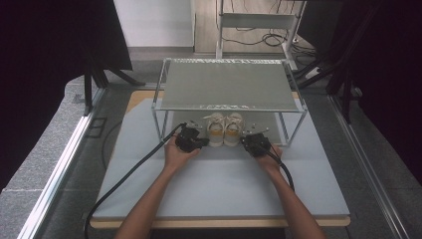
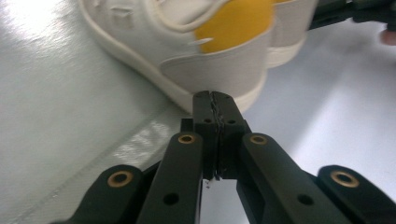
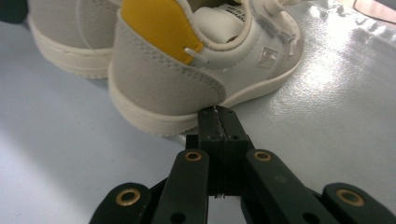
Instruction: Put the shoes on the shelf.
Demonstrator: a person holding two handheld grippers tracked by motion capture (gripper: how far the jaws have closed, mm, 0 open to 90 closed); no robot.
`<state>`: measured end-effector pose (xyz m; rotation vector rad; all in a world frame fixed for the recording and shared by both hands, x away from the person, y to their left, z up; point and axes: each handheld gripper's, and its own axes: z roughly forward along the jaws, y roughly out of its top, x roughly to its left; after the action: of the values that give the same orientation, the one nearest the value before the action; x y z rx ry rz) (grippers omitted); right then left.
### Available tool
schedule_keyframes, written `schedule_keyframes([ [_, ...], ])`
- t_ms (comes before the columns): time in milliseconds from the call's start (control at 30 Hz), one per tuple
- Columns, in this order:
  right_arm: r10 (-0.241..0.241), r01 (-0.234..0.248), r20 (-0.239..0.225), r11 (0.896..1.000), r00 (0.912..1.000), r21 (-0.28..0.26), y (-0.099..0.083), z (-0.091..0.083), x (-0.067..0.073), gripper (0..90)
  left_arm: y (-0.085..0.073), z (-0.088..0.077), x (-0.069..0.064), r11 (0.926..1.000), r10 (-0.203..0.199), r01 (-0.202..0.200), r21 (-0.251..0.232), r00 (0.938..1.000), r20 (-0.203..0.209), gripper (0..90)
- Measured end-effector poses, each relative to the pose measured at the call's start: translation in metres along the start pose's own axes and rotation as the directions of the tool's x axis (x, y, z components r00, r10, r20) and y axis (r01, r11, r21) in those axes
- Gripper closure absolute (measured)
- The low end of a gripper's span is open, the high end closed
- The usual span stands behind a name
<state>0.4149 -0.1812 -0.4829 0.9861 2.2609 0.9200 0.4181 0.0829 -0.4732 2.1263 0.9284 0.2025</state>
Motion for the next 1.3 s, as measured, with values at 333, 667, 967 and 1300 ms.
schedule_keyframes([
  [333,-0.047,0.044,-0.029,0.996,0.9985,-0.082,-0.001,-0.033,0.012,89.9,0.003,-0.009,-0.013,0.9997,0.012,-0.011,-0.022,0.9994,0.032,88.0],
  [667,-0.132,0.124,-0.105,0.989,0.9856,-0.082,0.008,-0.025,0.034,89.9,0.008,0.001,-0.007,0.9995,0.008,-0.006,-0.032,0.9982,0.059,88.8],
  [967,-0.085,0.081,-0.048,0.994,0.9952,-0.078,0.005,-0.016,0.022,87.7,0.008,0.002,-0.011,0.9985,-0.037,0.039,-0.038,0.997,0.068,88.7],
  [1300,-0.046,0.041,-0.054,0.996,0.9975,-0.08,0.003,-0.016,0.014,88.3,0.01,0.007,-0.014,0.9978,-0.036,0.041,-0.053,0.9952,0.092,89.1],
])
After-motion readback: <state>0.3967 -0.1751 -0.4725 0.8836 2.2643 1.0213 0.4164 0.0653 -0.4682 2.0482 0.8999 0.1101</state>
